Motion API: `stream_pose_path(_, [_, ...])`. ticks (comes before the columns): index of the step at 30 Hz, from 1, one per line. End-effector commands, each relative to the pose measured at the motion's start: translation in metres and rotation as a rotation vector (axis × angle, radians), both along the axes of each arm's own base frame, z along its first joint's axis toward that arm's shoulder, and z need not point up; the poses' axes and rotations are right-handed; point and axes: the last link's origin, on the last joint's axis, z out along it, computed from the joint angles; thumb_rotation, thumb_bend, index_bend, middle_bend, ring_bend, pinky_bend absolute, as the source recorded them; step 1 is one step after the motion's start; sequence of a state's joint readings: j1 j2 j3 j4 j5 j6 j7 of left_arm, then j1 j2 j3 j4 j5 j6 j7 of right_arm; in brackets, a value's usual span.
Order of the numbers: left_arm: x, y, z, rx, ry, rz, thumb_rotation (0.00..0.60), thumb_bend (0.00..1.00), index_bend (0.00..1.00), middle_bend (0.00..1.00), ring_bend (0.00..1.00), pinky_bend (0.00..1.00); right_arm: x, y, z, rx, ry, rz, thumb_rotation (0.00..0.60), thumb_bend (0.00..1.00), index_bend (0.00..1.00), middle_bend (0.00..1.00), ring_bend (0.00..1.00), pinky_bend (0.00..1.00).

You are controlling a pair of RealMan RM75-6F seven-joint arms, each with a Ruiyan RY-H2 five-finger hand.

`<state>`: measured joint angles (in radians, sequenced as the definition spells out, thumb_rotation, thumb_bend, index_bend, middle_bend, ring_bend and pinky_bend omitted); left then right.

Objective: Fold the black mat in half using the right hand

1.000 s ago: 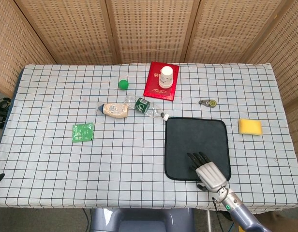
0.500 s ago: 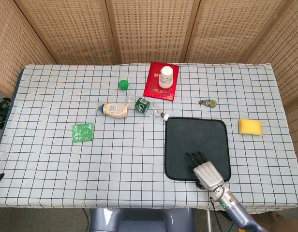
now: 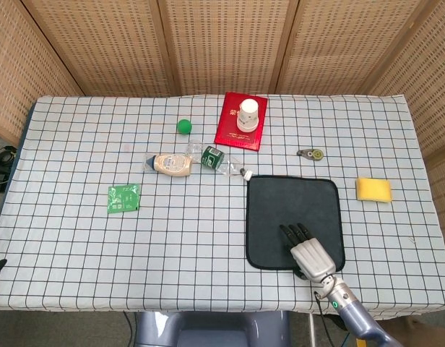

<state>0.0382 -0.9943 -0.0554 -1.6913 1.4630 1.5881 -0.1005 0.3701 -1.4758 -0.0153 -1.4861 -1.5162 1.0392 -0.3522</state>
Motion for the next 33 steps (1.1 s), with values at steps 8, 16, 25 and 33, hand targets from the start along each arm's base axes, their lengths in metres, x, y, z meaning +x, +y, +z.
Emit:
stream_pose_path(8, [0.0, 0.0, 0.0, 0.001, 0.001, -0.001, 0.6, 0.0, 0.0, 0.0, 0.0, 0.0, -0.004, 0.0, 0.0, -0.012, 0.042, 0.023, 0.6, 0.57, 0.47, 0.0, 0.0, 0.0])
stream_pose_path(16, [0.0, -0.001, 0.0, 0.001, 0.0, -0.002, 0.6, 0.0, 0.0, 0.0, 0.0, 0.0, -0.003, 0.002, 0.002, -0.017, 0.019, 0.04, 0.6, 0.62, 0.55, 0.0, 0.0, 0.0])
stream_pose_path(25, [0.001, -0.001, 0.0, 0.002, -0.001, -0.004, 0.6, 0.0, 0.0, 0.0, 0.0, 0.0, -0.001, 0.003, 0.006, -0.026, -0.025, 0.068, 0.6, 0.65, 0.66, 0.0, 0.0, 0.0])
stream_pose_path(33, [0.001, -0.001, 0.001, 0.003, 0.0, -0.006, 0.6, 0.0, 0.0, 0.0, 0.0, 0.0, -0.001, 0.009, 0.011, 0.004, -0.051, 0.077, 0.6, 0.65, 0.67, 0.0, 0.0, 0.0])
